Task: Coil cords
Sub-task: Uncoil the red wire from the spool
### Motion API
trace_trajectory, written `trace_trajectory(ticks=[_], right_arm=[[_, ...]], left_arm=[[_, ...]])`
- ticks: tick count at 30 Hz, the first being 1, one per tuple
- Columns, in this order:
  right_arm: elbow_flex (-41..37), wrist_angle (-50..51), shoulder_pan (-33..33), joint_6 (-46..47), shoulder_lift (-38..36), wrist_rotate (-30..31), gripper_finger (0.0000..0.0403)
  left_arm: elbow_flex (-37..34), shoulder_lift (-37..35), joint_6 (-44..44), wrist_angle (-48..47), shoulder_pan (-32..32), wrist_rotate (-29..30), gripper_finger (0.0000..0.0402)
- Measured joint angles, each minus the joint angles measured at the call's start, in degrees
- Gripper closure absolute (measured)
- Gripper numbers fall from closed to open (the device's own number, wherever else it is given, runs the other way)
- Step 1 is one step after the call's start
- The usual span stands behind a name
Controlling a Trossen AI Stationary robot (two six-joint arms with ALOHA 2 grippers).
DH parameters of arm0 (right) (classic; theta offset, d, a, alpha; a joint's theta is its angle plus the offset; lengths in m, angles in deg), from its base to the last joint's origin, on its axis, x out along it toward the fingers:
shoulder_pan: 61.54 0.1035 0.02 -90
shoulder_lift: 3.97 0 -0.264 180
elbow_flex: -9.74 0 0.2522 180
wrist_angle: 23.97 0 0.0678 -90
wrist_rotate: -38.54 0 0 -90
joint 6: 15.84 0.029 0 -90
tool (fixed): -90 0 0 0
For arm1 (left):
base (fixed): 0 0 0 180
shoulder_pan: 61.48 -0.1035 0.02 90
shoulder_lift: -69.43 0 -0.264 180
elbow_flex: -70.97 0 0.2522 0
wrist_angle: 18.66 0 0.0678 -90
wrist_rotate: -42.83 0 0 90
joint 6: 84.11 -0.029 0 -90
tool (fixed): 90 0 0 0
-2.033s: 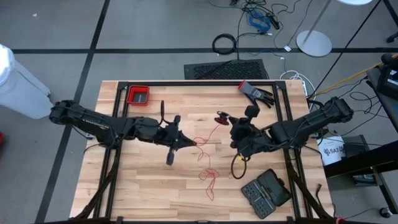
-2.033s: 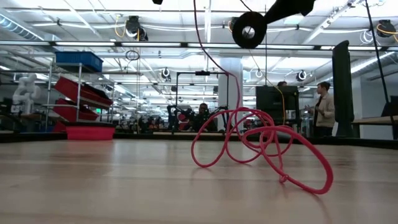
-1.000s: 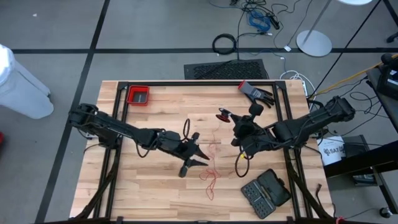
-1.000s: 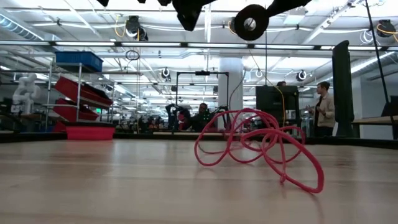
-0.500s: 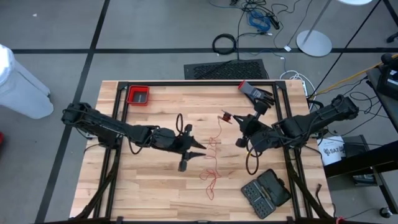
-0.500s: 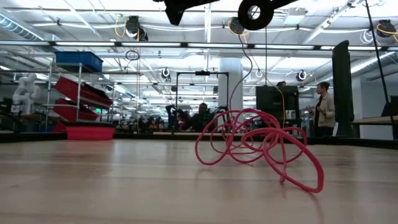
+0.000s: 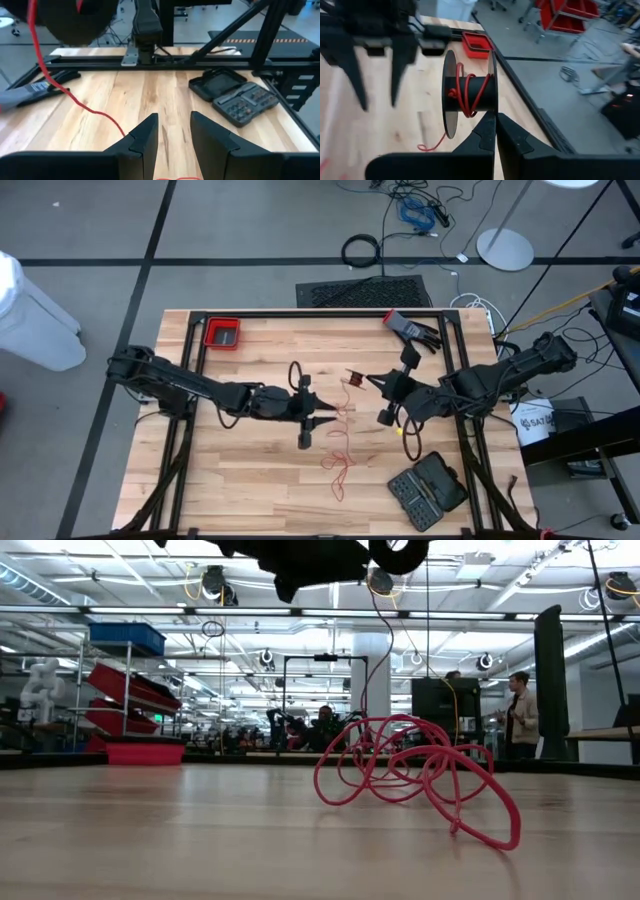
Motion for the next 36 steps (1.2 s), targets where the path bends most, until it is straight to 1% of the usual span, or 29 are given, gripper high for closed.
trace_trajectory(ticks=[5,9,13,16,20,22,25,29,33,36], right_arm=[[0.00,-1.44,0.00,-0.74,-0.09,-2.34,0.0403],[0.00,-1.40,0.00,-0.76,-0.20,-3.92,0.0403],[0.00,-1.22,0.00,-0.79,-0.20,-4.24,0.0403],[0.00,-1.20,0.00,-0.79,-0.22,-4.22,0.0403],[0.00,-1.05,0.00,-0.79,-0.22,-4.22,0.0403],[0.00,-0.91,0.00,-0.81,-0.22,-4.26,0.0403],[0.00,-0.72,0.00,-0.81,-0.22,-4.33,0.0403],[0.00,-0.72,0.00,-0.81,-0.22,-4.39,0.0403],[0.00,-0.72,0.00,-0.81,-0.22,-5.28,0.0403],[0.00,-0.74,0.00,-0.83,-0.22,-6.01,0.0403]], left_arm=[[0.00,3.00,-0.01,5.13,-0.04,-1.81,0.0281],[0.02,4.08,-0.01,6.48,-0.78,-1.43,0.0281],[0.02,4.70,0.03,6.14,-1.65,-0.49,0.0281],[-0.32,4.72,0.03,6.36,-1.79,2.72,0.0281],[-0.98,4.74,-0.97,5.93,-1.74,10.27,0.0281],[-0.98,4.72,-2.89,6.33,-1.58,11.32,0.0281],[-0.98,4.72,-3.23,6.24,-1.46,11.25,0.0281],[-0.98,4.72,-4.81,6.03,-1.35,9.39,0.0276],[-0.96,5.81,-7.66,4.59,-1.35,8.42,0.0252],[-0.96,7.13,-7.65,4.35,-1.64,8.17,0.0234]])
